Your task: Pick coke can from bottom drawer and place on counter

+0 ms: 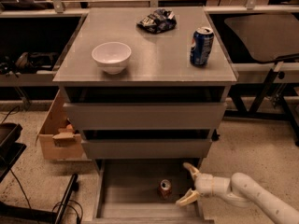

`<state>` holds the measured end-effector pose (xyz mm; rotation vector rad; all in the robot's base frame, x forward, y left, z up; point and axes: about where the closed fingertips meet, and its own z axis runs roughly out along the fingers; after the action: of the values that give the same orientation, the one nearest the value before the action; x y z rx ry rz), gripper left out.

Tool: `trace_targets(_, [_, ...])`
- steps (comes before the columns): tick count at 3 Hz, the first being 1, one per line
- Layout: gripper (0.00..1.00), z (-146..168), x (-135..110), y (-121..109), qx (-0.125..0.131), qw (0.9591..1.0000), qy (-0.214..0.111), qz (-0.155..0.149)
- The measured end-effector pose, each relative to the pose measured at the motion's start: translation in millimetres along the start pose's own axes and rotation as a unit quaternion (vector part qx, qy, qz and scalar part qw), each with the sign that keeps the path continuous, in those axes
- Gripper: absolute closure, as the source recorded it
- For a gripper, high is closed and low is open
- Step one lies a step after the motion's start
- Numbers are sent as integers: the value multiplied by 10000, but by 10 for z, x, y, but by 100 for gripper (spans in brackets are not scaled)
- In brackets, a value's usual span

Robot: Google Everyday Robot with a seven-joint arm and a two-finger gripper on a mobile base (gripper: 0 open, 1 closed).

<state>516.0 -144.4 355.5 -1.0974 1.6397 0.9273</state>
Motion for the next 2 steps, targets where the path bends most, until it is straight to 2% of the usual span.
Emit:
trace_targets(1, [0, 278, 157, -68, -130, 9996, -15, -250])
trace_targets(2, [0, 494, 331, -242, -178, 9989, 226, -357])
